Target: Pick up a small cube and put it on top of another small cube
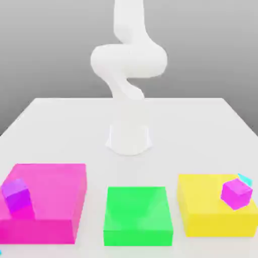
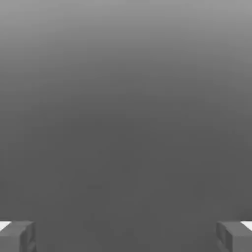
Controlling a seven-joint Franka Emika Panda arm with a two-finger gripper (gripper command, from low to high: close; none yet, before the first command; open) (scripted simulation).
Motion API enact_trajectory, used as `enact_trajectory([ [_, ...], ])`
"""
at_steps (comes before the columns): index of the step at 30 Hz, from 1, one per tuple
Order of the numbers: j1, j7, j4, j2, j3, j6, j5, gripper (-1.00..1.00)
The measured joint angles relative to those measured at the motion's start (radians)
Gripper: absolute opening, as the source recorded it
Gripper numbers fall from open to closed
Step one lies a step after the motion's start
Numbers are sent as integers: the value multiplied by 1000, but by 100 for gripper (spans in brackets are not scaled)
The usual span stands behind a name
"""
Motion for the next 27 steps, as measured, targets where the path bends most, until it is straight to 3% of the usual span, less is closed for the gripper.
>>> enact_trajectory([
  [16, -17, -246, 115, 584, -239, 93, 154, 0],
  [27, -154, -419, 194, 984, -278, 155, 266, 0],
])
